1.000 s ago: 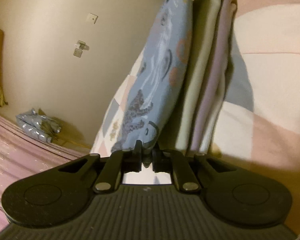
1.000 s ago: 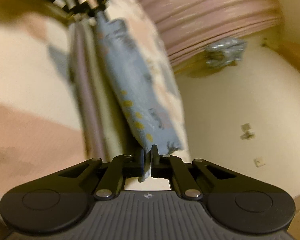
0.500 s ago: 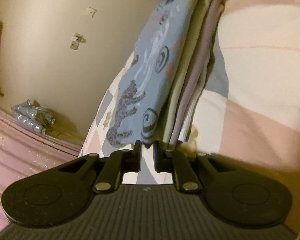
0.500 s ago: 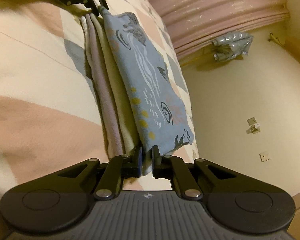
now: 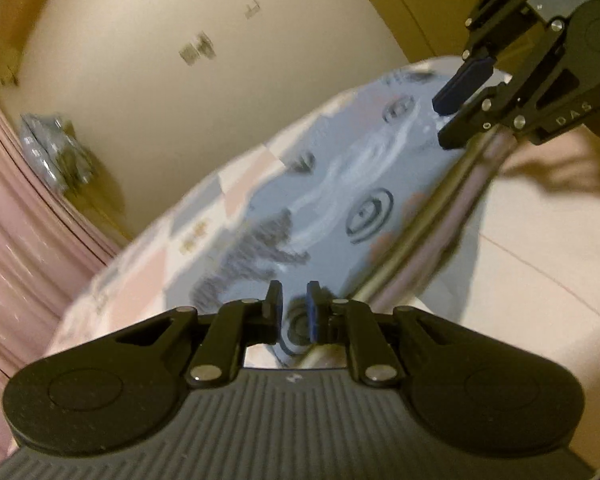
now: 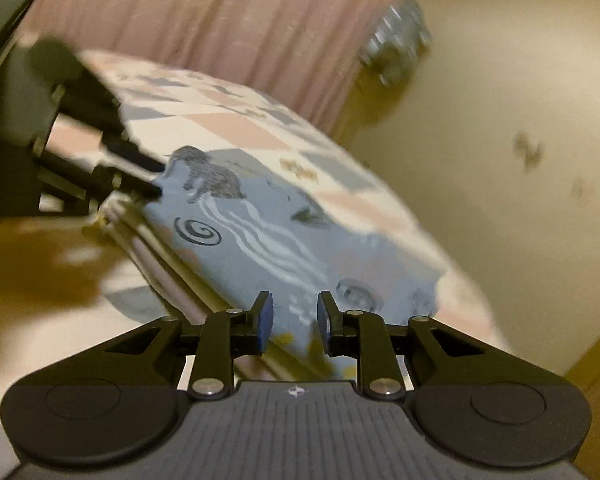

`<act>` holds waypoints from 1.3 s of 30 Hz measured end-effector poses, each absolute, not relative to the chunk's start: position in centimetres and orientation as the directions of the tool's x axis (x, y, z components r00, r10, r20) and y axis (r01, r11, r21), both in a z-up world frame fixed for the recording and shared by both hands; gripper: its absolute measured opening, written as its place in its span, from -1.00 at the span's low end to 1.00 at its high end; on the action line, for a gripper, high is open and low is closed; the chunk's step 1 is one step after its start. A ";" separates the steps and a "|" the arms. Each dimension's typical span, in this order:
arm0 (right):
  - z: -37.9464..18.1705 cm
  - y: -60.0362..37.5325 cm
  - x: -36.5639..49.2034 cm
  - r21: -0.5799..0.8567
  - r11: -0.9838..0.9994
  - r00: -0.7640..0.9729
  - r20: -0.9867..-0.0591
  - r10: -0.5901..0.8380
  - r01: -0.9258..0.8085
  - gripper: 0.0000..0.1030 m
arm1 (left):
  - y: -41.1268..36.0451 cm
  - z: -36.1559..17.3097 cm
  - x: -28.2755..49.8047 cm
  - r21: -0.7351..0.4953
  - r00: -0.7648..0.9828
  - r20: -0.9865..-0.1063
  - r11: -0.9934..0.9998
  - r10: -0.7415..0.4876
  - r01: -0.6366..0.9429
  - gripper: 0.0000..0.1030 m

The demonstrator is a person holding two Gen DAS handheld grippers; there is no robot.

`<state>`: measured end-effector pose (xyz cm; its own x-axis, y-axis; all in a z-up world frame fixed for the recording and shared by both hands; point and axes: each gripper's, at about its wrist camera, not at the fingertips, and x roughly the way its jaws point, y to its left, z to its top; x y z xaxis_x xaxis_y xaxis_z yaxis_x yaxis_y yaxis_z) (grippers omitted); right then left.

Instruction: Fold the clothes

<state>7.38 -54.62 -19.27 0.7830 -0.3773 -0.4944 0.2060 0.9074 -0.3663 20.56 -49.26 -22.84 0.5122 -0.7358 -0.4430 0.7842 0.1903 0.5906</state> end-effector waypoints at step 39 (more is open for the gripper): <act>-17.5 -49.6 -0.3 0.097 0.816 0.708 -0.562 -0.428 0.570 1.00 | -38.8 -18.9 14.8 0.096 0.562 -0.538 0.618 -0.628 0.781 0.99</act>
